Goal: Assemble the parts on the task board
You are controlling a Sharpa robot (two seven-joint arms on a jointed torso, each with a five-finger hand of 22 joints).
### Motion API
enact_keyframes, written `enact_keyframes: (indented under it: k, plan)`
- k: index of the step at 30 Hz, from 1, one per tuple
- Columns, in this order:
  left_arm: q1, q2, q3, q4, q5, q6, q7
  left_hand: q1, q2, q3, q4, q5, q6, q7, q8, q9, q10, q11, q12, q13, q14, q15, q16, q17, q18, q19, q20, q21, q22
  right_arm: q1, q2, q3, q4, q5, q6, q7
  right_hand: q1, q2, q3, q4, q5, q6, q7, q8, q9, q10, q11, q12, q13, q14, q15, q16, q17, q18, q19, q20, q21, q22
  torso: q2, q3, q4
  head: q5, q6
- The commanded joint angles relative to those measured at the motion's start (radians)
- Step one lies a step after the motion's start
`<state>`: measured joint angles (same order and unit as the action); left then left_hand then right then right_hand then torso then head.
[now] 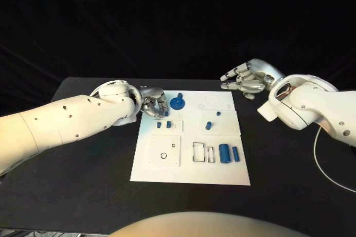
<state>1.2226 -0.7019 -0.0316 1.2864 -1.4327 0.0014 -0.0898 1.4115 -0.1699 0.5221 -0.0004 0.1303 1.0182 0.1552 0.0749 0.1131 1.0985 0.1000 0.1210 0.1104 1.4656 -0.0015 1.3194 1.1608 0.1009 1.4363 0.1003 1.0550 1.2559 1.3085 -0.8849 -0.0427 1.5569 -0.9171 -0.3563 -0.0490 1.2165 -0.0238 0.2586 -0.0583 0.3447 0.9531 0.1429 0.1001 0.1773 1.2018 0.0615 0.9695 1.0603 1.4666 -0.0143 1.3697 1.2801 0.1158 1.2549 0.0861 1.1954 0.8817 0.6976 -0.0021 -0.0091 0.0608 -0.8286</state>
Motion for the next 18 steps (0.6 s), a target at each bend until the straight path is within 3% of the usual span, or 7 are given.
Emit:
enact_keyframes:
  k: [1, 5, 8, 12, 14, 16, 18]
  plan:
    - [0.0, -0.015, 0.002, 0.009, 0.029, -0.002, 0.012, -0.003, -0.003, 0.006, -0.001, 0.003, -0.002, 0.007, -0.003, -0.001, -0.008, 0.0, -0.005, -0.002, 0.006, 0.01, -0.008, -0.008, 0.0, -0.007, 0.002, -0.012, -0.007, 0.0, -0.002, 0.0, -0.014, -0.052, 0.044, -0.007, 0.019, -0.004, 0.024, -0.005, 0.002, 0.001, 0.008, 0.005, 0.002, -0.135, -0.005, -0.239, -0.197, 0.043, -0.007, -0.006, -0.004, 0.012, 0.007, -0.003, 0.004, 0.011, -0.001, -0.001, -0.001, -0.002, 0.002]
    - [0.001, -0.048, 0.006, 0.023, 0.136, -0.057, 0.062, -0.001, -0.007, 0.016, -0.009, 0.002, 0.019, 0.012, 0.005, -0.001, -0.017, 0.006, -0.007, -0.008, -0.037, 0.014, -0.081, -0.112, 0.021, -0.049, 0.006, -0.129, -0.074, 0.0, -0.005, 0.0, -0.037, -0.156, 0.101, -0.017, 0.038, -0.035, 0.089, -0.031, -0.007, 0.024, 0.009, 0.006, 0.007, -0.146, 0.004, -0.467, -0.412, 0.038, -0.004, -0.034, -0.037, 0.011, 0.004, 0.002, -0.01, -0.004, -0.001, 0.0001, 0.0003, -0.009, 0.013]
    - [0.001, -0.069, 0.008, 0.034, 0.294, -0.136, 0.116, -0.002, -0.003, 0.019, -0.009, 0.001, 0.024, 0.011, 0.008, -0.002, -0.001, 0.003, 0.007, -0.007, -0.062, 0.012, -0.12, -0.166, 0.033, -0.075, 0.007, -0.197, -0.113, 0.0, -0.005, 0.0, -0.048, -0.287, 0.145, -0.027, 0.061, -0.038, 0.113, -0.051, -0.013, 0.037, 0.004, 0.006, 0.008, -0.172, 0.002, -0.525, -0.465, 0.038, -0.004, -0.039, -0.044, 0.014, 0.0, 0.002, -0.015, -0.011, -0.001, 0.0007, -0.0004, -0.01, 0.018]
    - [0.001, -0.097, 0.008, 0.059, 0.621, -0.249, 0.173, 0.021, 0.016, 0.029, -0.026, 0.0, 0.037, 0.007, 0.017, -0.002, 0.053, -0.008, 0.05, 0.006, -0.142, 0.001, -0.245, -0.322, 0.069, -0.159, 0.0, -0.399, -0.229, -0.002, 0.002, 0.0, -0.048, -0.502, 0.191, -0.047, 0.077, -0.043, 0.136, -0.068, -0.05, 0.063, -0.008, 0.008, 0.012, -0.178, 0.001, -0.594, -0.54, 0.036, -0.004, -0.05, -0.056, 0.017, -0.007, 0.002, -0.026, -0.025, 0.0, 0.0008, -0.0028, -0.015, 0.027]
    - [0.001, -0.108, 0.008, 0.071, 0.791, -0.286, 0.191, 0.032, 0.027, 0.023, -0.037, -0.002, 0.057, 0.001, 0.03, 0.002, 0.097, -0.02, 0.09, 0.024, -0.154, -0.007, -0.267, -0.347, 0.074, -0.175, -0.008, -0.434, -0.249, -0.007, 0.007, 0.0, -0.046, -0.588, 0.206, -0.057, 0.078, -0.047, 0.155, -0.073, -0.082, 0.069, -0.011, -0.001, 0.011, -0.166, 0.0, -0.634, -0.597, 0.036, -0.004, -0.056, -0.061, 0.017, -0.006, 0.002, -0.028, -0.026, 0.0, -0.0011, -0.003, -0.021, 0.033]
    - [0.0, -0.117, 0.008, 0.078, 0.93, -0.308, 0.21, 0.027, 0.033, 0.007, -0.042, -0.001, 0.056, -0.001, 0.035, 0.002, 0.085, -0.023, 0.113, 0.037, -0.179, -0.01, -0.314, -0.4, 0.081, -0.201, -0.012, -0.493, -0.283, -0.012, 0.014, 0.0, -0.043, -0.658, 0.215, -0.066, 0.076, -0.052, 0.171, -0.074, -0.091, 0.077, -0.016, -0.009, 0.011, -0.152, -0.003, -0.668, -0.65, 0.035, -0.004, -0.065, -0.071, 0.018, -0.004, 0.0, -0.029, -0.028, -0.001, -0.0021, -0.0018, -0.026, 0.038]
    - [-0.001, -0.124, 0.008, 0.086, 1.037, -0.316, 0.227, 0.02, 0.038, -0.003, -0.041, -0.001, 0.052, 0.001, 0.036, 0.0, 0.067, -0.02, 0.122, 0.043, -0.211, -0.007, -0.367, -0.463, 0.081, -0.214, -0.011, -0.513, -0.294, -0.015, 0.021, -0.001, -0.043, -0.706, 0.221, -0.073, 0.072, -0.057, 0.182, -0.075, -0.098, 0.08, -0.021, -0.017, 0.01, -0.154, -0.004, -0.698, -0.691, 0.035, -0.007, -0.069, -0.075, 0.019, -0.002, -0.004, -0.03, -0.028, -0.001, -0.0008, -0.0013, -0.028, 0.041]
